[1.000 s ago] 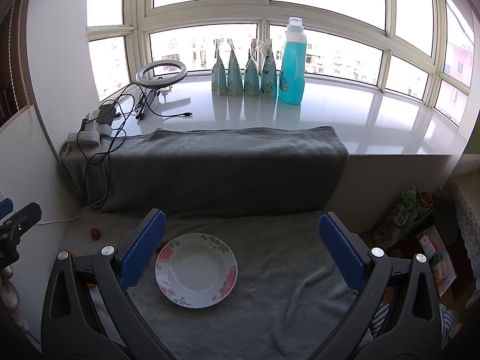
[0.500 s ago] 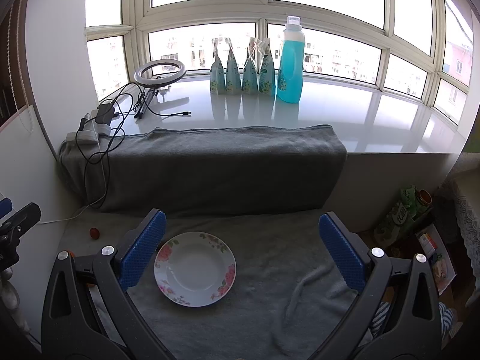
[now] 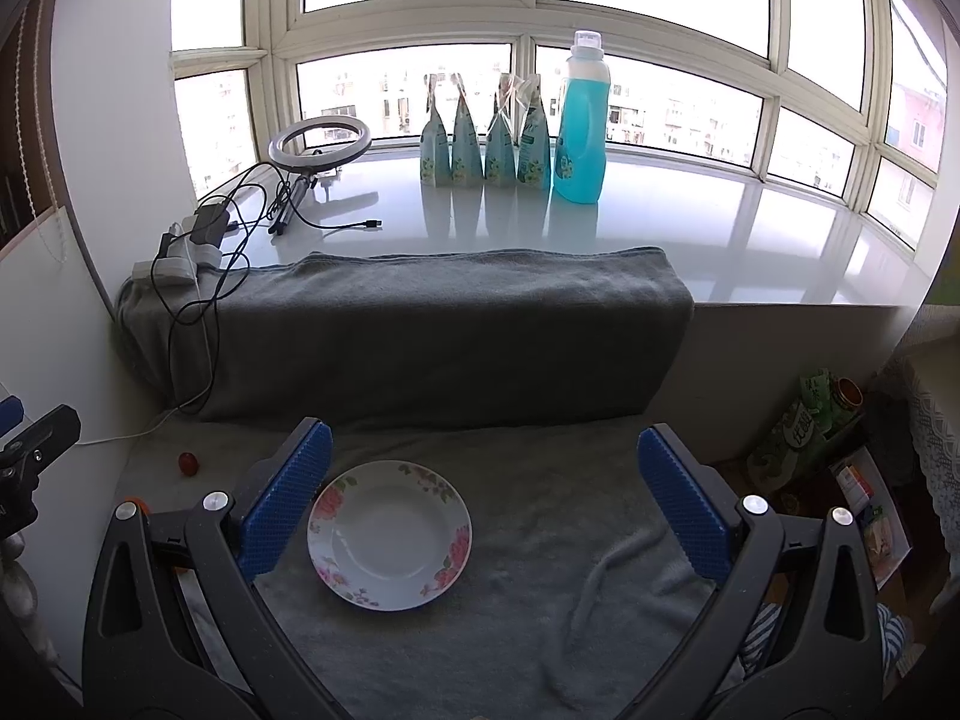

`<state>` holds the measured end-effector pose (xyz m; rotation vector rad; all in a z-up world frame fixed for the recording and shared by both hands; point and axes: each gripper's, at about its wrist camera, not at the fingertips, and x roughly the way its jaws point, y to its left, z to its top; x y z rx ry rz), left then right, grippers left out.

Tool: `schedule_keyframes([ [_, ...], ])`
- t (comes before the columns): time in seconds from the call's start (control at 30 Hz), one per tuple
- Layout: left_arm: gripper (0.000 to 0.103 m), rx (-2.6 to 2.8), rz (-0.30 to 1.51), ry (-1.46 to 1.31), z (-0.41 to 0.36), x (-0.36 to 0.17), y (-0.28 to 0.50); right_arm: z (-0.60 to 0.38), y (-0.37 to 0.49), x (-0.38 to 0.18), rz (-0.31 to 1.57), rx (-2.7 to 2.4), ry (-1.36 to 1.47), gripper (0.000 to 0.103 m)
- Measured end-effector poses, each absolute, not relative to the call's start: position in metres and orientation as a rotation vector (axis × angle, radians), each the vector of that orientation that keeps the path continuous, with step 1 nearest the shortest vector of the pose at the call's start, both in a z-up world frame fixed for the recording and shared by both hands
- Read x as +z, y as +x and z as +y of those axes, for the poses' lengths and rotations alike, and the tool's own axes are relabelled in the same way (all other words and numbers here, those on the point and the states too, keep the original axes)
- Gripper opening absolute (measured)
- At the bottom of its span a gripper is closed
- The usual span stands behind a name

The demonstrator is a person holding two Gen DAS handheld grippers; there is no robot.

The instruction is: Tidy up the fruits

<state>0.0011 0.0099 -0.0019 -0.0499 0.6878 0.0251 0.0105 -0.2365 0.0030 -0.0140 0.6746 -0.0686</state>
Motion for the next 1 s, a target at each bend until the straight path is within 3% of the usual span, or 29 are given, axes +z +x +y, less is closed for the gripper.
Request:
schedule_keyframes([
  [0.53, 0.103, 0.065, 0.777, -0.029, 0.02, -0.035, 0.011, -0.229, 0.022, -0.027, 0.757, 0.008, -0.01, 0.103],
  [1.0, 0.101, 0.174, 0.939, -0.108, 0.089, -0.106, 0.005, -0.191, 0.059, -0.09, 0.887, 0.18, -0.013, 0.103],
])
